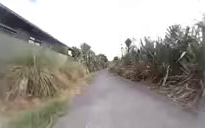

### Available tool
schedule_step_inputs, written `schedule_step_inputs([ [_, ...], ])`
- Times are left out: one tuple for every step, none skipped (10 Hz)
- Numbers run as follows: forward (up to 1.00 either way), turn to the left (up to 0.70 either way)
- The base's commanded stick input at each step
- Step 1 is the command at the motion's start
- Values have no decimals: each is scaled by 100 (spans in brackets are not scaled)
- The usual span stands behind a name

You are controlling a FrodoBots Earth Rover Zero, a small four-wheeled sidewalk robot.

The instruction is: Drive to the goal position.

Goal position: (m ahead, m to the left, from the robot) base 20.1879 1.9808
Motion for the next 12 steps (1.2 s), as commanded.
schedule_step_inputs([
  [100,0],
  [100,0],
  [100,0],
  [100,0],
  [100,0],
  [100,0],
  [100,0],
  [100,0],
  [100,0],
  [100,0],
  [100,0],
  [100,0],
])
